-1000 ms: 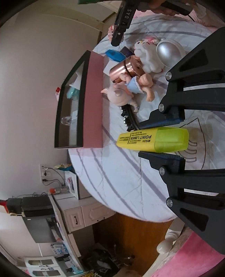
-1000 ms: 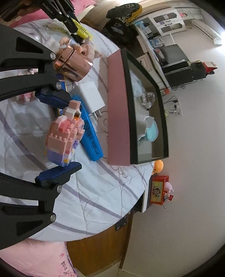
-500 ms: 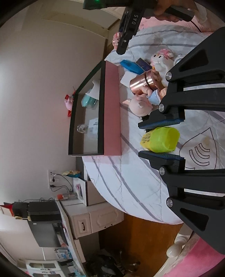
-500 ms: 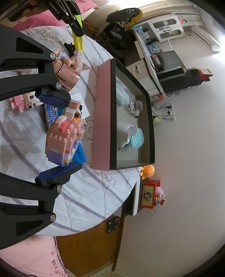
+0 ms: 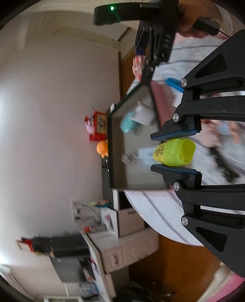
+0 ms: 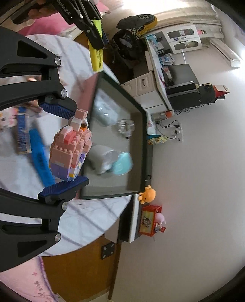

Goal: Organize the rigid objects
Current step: 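Lower the highlighter and block figure into the pink box and open both tools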

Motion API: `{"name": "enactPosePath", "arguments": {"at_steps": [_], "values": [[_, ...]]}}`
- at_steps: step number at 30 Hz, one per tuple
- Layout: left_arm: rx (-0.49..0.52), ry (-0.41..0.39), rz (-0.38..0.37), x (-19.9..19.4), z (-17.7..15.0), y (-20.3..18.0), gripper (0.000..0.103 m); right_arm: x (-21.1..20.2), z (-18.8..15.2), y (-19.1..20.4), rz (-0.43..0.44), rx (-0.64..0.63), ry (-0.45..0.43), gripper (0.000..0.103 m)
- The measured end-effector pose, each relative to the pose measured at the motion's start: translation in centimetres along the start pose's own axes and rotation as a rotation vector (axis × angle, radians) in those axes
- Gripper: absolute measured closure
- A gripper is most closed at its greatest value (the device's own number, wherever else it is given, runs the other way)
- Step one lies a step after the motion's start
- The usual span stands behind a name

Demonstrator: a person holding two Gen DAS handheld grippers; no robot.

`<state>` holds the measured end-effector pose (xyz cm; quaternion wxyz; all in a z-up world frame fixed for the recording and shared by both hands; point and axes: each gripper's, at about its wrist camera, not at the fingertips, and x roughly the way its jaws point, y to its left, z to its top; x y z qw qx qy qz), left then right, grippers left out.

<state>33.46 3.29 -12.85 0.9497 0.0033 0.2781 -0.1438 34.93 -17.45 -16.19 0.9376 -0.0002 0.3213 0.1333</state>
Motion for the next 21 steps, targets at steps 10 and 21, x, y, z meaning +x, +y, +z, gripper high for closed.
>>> {"name": "enactPosePath", "arguments": {"at_steps": [10, 21], "values": [[0.008, 0.151, 0.015, 10.6, 3.8, 1.5, 0.077, 9.6, 3.0, 2.1, 0.055, -0.068, 0.158, 0.042], [-0.009, 0.172, 0.046, 11.1, 2.4, 1.7, 0.034, 11.1, 1.9, 3.3, 0.028, -0.134, 0.183, 0.030]]}}
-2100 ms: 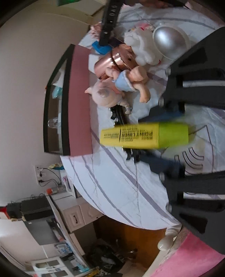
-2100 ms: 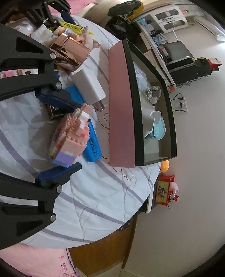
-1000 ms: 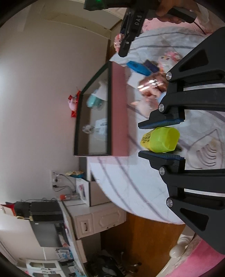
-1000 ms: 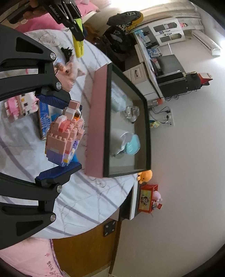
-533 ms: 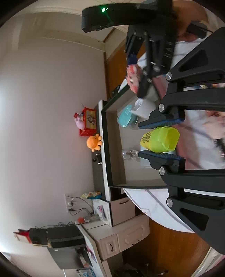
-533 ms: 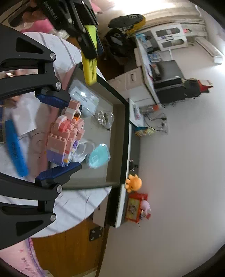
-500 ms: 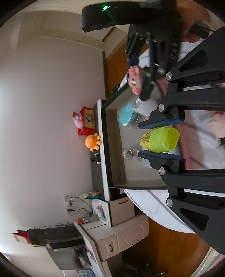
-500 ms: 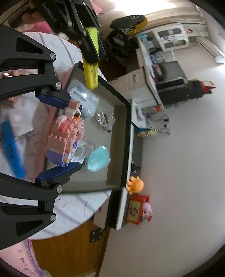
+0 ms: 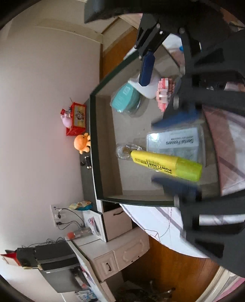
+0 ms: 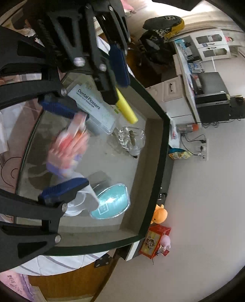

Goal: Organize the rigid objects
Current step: 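Lower the highlighter and block figure into the pink box and open both tools, then withdraw both tools from the box back over the bed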

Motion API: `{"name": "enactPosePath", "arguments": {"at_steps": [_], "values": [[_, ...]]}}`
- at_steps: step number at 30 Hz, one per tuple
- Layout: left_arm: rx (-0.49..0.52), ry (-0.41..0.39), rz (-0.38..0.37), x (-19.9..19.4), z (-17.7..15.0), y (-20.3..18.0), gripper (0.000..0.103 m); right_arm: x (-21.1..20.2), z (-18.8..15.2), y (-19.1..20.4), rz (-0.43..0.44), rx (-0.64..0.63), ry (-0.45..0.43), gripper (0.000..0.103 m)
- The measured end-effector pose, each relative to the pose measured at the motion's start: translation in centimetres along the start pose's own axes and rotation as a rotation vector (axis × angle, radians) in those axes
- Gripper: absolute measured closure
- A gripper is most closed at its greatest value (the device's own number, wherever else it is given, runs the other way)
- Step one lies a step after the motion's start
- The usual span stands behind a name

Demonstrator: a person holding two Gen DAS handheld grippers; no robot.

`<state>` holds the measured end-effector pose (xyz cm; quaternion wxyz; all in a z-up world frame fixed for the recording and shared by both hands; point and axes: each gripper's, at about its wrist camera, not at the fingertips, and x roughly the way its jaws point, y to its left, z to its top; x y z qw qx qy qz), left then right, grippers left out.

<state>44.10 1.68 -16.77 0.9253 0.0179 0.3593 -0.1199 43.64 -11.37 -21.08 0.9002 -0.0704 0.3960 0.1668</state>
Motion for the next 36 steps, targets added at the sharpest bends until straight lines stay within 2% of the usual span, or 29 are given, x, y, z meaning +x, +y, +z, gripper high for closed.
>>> {"name": "enactPosePath", "arguments": {"at_steps": [1, 4, 6, 9, 13, 15, 16, 19, 26, 36], "values": [[-0.007, -0.008, -0.005, -0.4, -0.1, 0.1, 0.033, -0.6, 0.0, 0.0, -0.009, 0.004, -0.013, 0.023], [-0.028, -0.039, -0.008, -2.8, -0.5, 0.4, 0.026, -2.7, -0.1, 0.2, -0.031, 0.004, -0.047, 0.023], [-0.049, -0.100, 0.028, -5.6, -1.2, 0.5, 0.009, -5.0, -0.6, 0.3, -0.069, 0.013, -0.089, 0.023], [-0.073, -0.169, 0.049, -9.3, -2.2, 0.3, 0.001, -8.9, -1.6, 0.5, -0.095, 0.035, -0.163, 0.022], [-0.084, -0.273, 0.120, -14.9, -4.5, -0.7, 0.000, -14.7, -4.0, 0.9, -0.122, 0.077, -0.278, 0.019], [-0.085, -0.323, 0.156, -17.4, -5.9, -1.6, 0.000, -17.9, -5.9, 1.3, -0.113, 0.101, -0.332, 0.001], [-0.075, -0.339, 0.173, -18.4, -6.5, -2.1, 0.000, -19.0, -6.6, 1.5, -0.097, 0.107, -0.355, 0.000], [-0.043, -0.376, 0.170, -21.2, -8.5, -3.9, 0.000, -22.6, -9.0, 2.6, -0.086, 0.110, -0.419, 0.000], [-0.014, -0.439, 0.191, -26.0, -11.5, -6.9, 0.000, -28.1, -13.4, 5.1, -0.177, 0.123, -0.519, 0.000], [0.006, -0.538, 0.228, -30.0, -13.1, -8.6, 0.000, -31.9, -15.6, 5.9, -0.207, 0.151, -0.595, 0.000]]}}
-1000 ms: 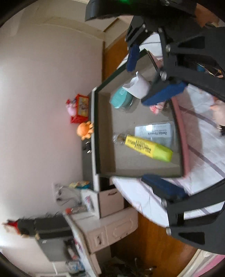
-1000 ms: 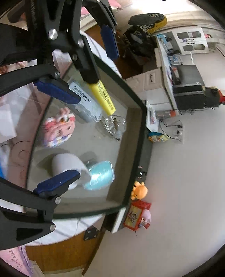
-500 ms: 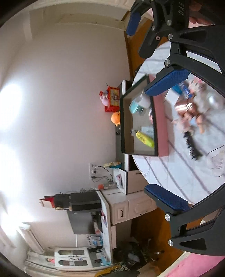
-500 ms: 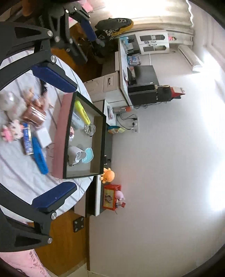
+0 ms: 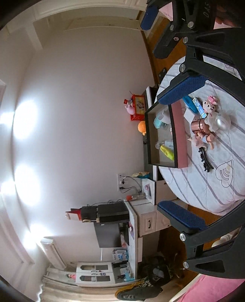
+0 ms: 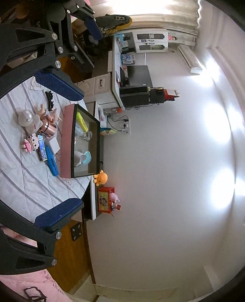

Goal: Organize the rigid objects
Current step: 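Withdraw both tools from the box back over the bed, then grasp the white silver-ball figure with the left tool while the right tool grasps the pixel cat figure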

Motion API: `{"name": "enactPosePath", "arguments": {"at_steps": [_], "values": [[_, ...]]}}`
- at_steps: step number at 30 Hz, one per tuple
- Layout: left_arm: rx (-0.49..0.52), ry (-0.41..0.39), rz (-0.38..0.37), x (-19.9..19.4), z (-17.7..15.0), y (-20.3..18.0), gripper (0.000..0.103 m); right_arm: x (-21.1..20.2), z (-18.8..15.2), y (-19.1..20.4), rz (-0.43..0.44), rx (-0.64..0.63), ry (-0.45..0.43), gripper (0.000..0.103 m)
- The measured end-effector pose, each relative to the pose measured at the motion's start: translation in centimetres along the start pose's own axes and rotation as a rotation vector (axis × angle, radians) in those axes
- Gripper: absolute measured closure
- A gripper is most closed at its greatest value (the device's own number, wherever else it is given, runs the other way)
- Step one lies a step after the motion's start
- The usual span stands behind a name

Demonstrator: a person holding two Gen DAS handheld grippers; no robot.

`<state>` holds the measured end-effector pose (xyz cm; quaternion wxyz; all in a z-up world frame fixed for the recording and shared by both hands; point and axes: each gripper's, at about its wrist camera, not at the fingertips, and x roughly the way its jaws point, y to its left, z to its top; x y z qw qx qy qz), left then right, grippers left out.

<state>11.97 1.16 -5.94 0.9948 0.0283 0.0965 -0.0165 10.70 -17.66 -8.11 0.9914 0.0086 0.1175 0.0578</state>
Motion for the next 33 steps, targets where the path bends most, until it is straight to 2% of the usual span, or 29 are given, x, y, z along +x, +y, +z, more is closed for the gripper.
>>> {"name": "enactPosePath", "arguments": {"at_steps": [5, 12, 19, 24, 28, 31, 33], "values": [[0.010, -0.015, 0.021, -0.7, 0.1, -0.3, 0.000, -0.4, -0.1, 0.1, -0.019, -0.006, -0.011, 0.000], [0.010, -0.012, 0.013, -0.4, -0.2, -0.6, 0.000, -0.4, -0.4, 0.3, -0.024, -0.003, -0.005, 0.000], [0.008, 0.099, -0.016, 2.4, -2.7, -0.1, 0.000, 1.7, -2.1, -0.2, -0.039, -0.005, 0.066, 0.000], [-0.012, 0.245, -0.023, 5.8, -6.6, 0.1, 0.000, 4.5, -5.1, -1.9, -0.065, 0.015, 0.174, 0.000], [-0.016, 0.370, -0.088, 8.7, -10.4, -1.8, 0.000, 6.7, -7.7, -3.5, -0.088, 0.034, 0.260, 0.000], [-0.036, 0.437, -0.138, 10.4, -12.5, -3.1, 0.000, 8.0, -9.4, -4.5, -0.099, 0.048, 0.312, 0.000], [-0.045, 0.450, -0.154, 11.2, -13.1, -3.8, 0.000, 8.8, -10.3, -5.0, -0.099, 0.056, 0.341, 0.000]]}}
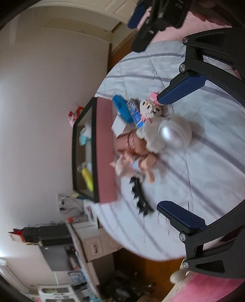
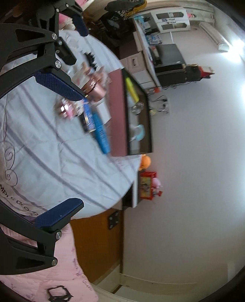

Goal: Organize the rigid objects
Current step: 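Grasp the white silver-ball figure with the left tool while the right tool grasps the pixel cat figure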

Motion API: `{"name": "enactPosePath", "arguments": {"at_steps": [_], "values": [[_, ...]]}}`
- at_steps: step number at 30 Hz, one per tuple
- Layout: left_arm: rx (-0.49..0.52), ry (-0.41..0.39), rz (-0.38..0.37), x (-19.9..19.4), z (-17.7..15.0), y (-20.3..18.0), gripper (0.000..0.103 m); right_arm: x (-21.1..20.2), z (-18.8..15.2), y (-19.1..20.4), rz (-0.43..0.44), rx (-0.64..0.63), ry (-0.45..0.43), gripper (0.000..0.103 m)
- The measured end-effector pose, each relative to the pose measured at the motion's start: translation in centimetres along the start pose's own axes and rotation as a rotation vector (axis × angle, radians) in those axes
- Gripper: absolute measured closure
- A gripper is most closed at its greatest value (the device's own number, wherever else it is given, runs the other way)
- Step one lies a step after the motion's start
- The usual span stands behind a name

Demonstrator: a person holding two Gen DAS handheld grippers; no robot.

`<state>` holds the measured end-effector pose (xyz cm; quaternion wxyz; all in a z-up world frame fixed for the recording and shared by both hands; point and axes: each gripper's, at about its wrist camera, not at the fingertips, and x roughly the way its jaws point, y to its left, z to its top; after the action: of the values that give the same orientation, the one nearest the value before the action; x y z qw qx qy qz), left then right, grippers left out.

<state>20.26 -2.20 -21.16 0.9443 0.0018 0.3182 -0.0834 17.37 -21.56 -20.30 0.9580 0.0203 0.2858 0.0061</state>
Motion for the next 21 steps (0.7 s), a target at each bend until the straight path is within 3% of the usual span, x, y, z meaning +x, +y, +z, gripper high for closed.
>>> {"name": "enactPosePath", "arguments": {"at_steps": [4, 8, 10, 11, 12, 17, 21], "values": [[0.021, 0.041, 0.010, 2.1, -0.2, -0.6, 0.005, 2.1, -1.0, -0.8, 0.001, 0.012, 0.054, 0.000], [0.036, 0.109, -0.021, 4.3, -0.2, -0.6, 0.021, 3.5, -1.5, -1.2, 0.009, 0.017, 0.092, 0.000], [0.038, 0.125, -0.062, 5.0, -0.3, -0.7, 0.034, 4.0, -1.5, -1.1, 0.014, 0.015, 0.107, 0.000], [0.047, 0.132, -0.075, 5.2, -0.4, -0.8, 0.049, 4.3, -1.5, -1.0, 0.017, 0.014, 0.112, 0.000], [0.068, 0.126, -0.078, 5.2, -0.5, -1.1, 0.054, 4.5, -1.5, -0.9, 0.020, 0.012, 0.115, 0.000], [0.090, 0.115, -0.096, 3.7, -0.4, -0.5, 0.054, 5.5, -1.6, 0.4, 0.043, -0.013, 0.153, 0.000], [0.127, 0.082, -0.042, 1.7, -0.1, 0.4, 0.058, 6.0, -1.6, 2.2, 0.070, -0.053, 0.171, 0.000]]}}
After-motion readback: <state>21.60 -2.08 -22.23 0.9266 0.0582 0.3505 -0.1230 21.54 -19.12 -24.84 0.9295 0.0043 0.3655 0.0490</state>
